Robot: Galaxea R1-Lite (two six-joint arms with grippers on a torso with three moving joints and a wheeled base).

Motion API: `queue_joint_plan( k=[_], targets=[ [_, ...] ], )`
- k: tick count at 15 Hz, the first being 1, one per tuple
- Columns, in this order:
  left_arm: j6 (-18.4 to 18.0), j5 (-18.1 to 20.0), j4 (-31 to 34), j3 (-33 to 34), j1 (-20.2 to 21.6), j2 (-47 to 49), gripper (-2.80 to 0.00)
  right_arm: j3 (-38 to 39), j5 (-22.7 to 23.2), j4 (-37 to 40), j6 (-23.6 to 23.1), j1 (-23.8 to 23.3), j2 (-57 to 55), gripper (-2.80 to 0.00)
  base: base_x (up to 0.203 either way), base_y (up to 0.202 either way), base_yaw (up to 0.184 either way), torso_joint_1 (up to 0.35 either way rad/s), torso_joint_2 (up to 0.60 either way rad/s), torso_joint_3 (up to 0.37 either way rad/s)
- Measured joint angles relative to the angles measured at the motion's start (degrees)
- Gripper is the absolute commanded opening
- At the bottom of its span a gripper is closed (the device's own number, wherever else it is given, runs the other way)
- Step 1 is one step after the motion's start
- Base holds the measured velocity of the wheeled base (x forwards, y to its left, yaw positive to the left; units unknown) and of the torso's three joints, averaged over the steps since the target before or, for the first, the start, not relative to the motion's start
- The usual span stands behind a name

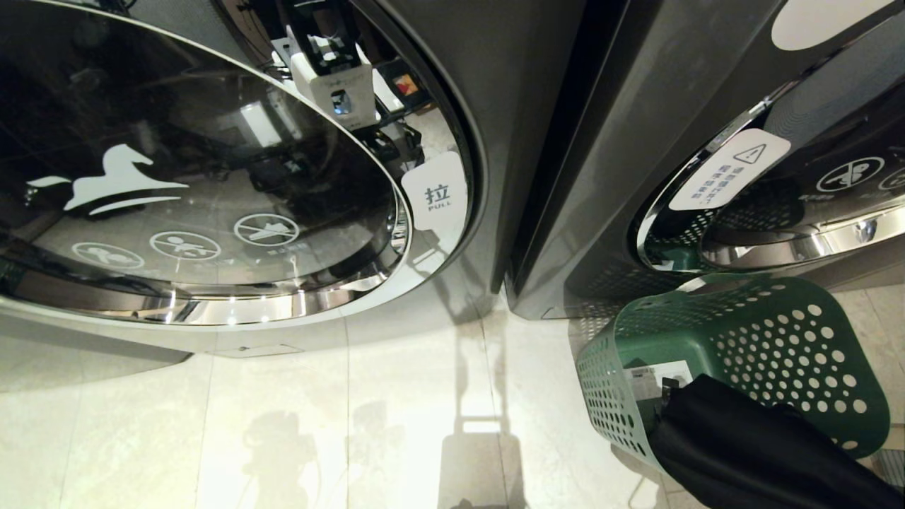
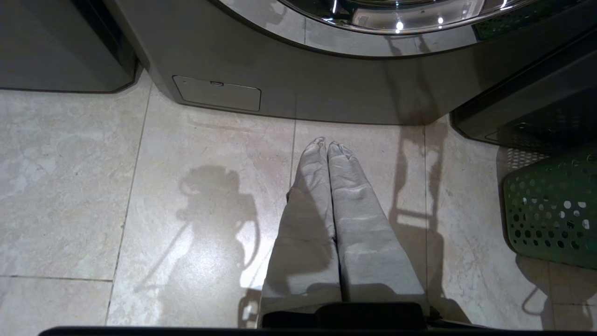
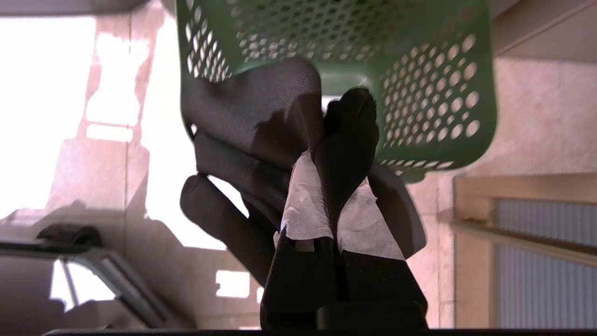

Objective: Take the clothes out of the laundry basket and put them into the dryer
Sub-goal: Take the clothes out of the basket

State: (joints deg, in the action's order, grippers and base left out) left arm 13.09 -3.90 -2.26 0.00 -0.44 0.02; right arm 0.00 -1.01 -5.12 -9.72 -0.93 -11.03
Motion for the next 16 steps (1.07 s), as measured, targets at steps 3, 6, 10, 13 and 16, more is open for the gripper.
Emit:
queue_joint_plan(
  k=[3, 6, 10, 13, 16],
  targets=[
    [0.0, -0.01, 0.0, 0.0, 0.0, 0.0, -2.8, 0.0, 0.14, 0.2, -0.53, 0.33, 5.13, -2.8, 0.0, 0.0, 0.0, 0.0, 0.0, 0.0],
    [0.0, -0.01, 0.02, 0.0, -0.02, 0.0, -2.8, 0.0, 0.6, 0.16, -0.24, 0.55, 9.37, -2.8, 0.0, 0.0, 0.0, 0.0, 0.0, 0.0],
    [0.0, -0.01, 0.0, 0.0, -0.02, 0.0, -2.8, 0.0, 2.53, 4.62, 2.64, 0.6, 10.9, -2.8, 0.0, 0.0, 0.0, 0.0, 0.0, 0.0],
    [0.0, 0.0, 0.0, 0.0, -0.02, 0.0, -2.8, 0.0, 2.51, 5.12, 3.13, 0.57, 11.13, -2.8, 0.0, 0.0, 0.0, 0.0, 0.0, 0.0],
    [0.0, -0.01, 0.0, 0.0, -0.02, 0.0, -2.8, 0.0, 2.44, 5.07, 3.23, 0.57, 11.16, -2.8, 0.0, 0.0, 0.0, 0.0, 0.0, 0.0]
  ],
)
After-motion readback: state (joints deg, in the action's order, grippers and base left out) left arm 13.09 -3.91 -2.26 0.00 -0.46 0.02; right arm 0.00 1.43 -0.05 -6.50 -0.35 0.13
